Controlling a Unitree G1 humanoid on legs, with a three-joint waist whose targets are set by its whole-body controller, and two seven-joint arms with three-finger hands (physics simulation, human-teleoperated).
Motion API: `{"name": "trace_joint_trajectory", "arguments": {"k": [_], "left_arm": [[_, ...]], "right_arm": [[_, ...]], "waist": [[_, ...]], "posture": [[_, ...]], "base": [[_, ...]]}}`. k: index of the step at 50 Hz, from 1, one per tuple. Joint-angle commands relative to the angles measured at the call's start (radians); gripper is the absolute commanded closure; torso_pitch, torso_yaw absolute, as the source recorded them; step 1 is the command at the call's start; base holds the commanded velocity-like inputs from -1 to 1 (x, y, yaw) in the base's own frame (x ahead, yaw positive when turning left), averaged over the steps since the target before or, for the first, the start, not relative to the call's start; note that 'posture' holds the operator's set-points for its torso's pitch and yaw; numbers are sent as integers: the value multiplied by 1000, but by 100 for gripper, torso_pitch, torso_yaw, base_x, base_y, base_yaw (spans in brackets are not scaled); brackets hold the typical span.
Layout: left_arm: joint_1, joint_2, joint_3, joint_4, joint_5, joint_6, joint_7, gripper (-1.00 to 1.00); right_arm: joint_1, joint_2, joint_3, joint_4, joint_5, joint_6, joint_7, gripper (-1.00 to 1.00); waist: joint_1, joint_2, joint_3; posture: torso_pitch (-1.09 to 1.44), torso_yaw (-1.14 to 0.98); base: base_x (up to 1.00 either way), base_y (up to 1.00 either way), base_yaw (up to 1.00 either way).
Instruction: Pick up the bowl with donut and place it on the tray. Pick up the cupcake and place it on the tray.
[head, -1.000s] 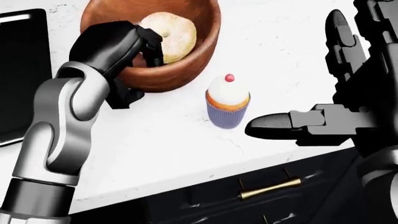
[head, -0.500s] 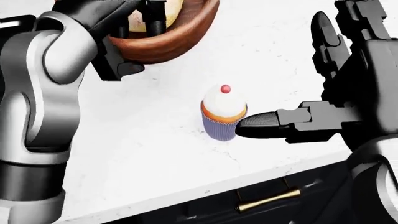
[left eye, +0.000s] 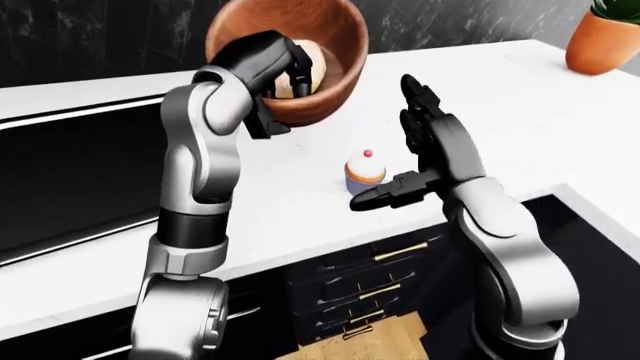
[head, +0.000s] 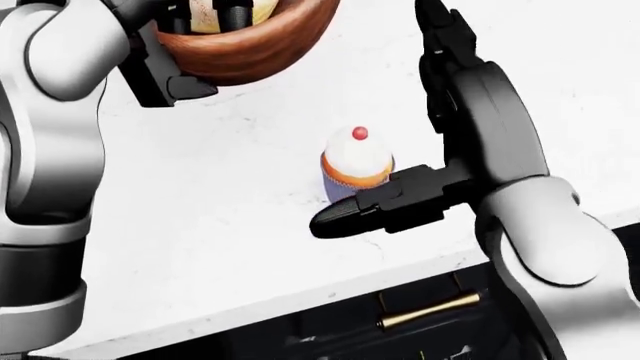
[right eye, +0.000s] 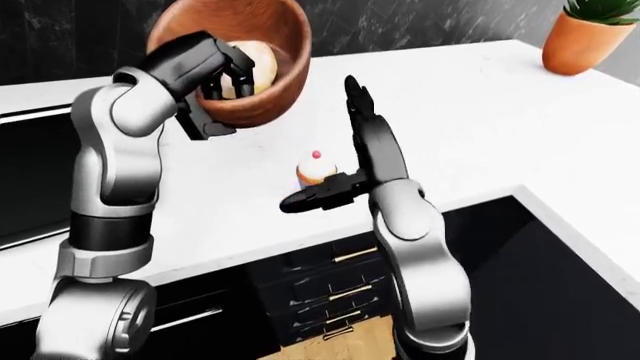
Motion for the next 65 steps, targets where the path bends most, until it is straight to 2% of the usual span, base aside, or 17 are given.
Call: {"name": "trace_joint_trajectory", "arguments": {"k": [1, 6, 15, 24, 39, 46, 53, 54, 55, 56, 57, 59, 60, 61, 62, 65], "left_arm": [[-45, 8, 14, -46, 0, -11, 29, 100], [-48, 8, 15, -52, 1, -8, 24, 100], [-51, 12, 19, -55, -4, -9, 27, 100], [-54, 18, 20, -45, -8, -14, 36, 100], [-78, 36, 25, -19, -15, -19, 41, 100], [-83, 36, 27, -26, -17, -14, 39, 100], [-82, 40, 28, -27, -19, -13, 39, 100], [-81, 40, 28, -29, -19, -12, 38, 100], [-82, 41, 28, -30, -19, -11, 37, 100], [-82, 41, 28, -31, -19, -10, 36, 100], [-82, 41, 28, -29, -19, -11, 38, 100], [-82, 40, 27, -31, -19, -11, 36, 100], [-81, 40, 27, -32, -19, -11, 36, 100], [-81, 40, 27, -33, -19, -10, 35, 100], [-80, 40, 27, -36, -18, -10, 33, 100], [-81, 39, 27, -37, -18, -8, 32, 100]], "right_arm": [[-28, 6, 2, 10, -70, -56, 29, -100], [-29, 38, 25, 90, -178, -106, 89, -100], [-106, 55, 49, 165, -377, -92, 227, -100], [-125, 126, 67, 230, -509, -129, 325, -100], [-82, 207, 77, 331, -584, -238, 365, -100], [-77, 221, 56, 388, -580, -293, 338, -100], [-68, 223, 59, 413, -573, -315, 325, -100], [-68, 223, 60, 413, -574, -315, 325, -77], [-68, 223, 61, 410, -575, -313, 326, -65], [-67, 223, 62, 408, -576, -313, 327, -38], [-64, 223, 62, 411, -575, -318, 326, -26], [-60, 224, 60, 415, -572, -326, 322, -21], [-57, 224, 61, 415, -571, -329, 321, -9], [-56, 225, 60, 416, -571, -330, 320, -8], [-55, 224, 60, 415, -571, -331, 320, 8], [-52, 223, 62, 408, -574, -331, 322, 20]], "waist": [[-1, 3, -30], [-2, 7, -31], [-3, 13, -32], [-5, 18, -35], [-8, 26, -37], [-10, 28, -37], [-11, 28, -37], [-11, 28, -37], [-10, 28, -36], [-10, 28, -36], [-10, 28, -36], [-10, 28, -35], [-10, 28, -36], [-10, 28, -36], [-10, 28, -36], [-10, 27, -36]], "posture": [[0, 0], [0, 0], [0, 0], [0, 0], [0, 0], [0, 0], [0, 0], [0, 0], [0, 0], [0, 0], [0, 0], [0, 0], [0, 0], [0, 0], [0, 0], [0, 0]], "base": [[0, 0, 0], [0, 0, 0], [0, 0, 0], [0, 0, 0], [0, 0, 0], [0, 0, 0], [0, 0, 0], [0, 0, 0], [0, 0, 0], [0, 0, 0], [0, 0, 0], [0, 0, 0], [0, 0, 0], [0, 0, 0], [0, 0, 0], [0, 0, 0]]}}
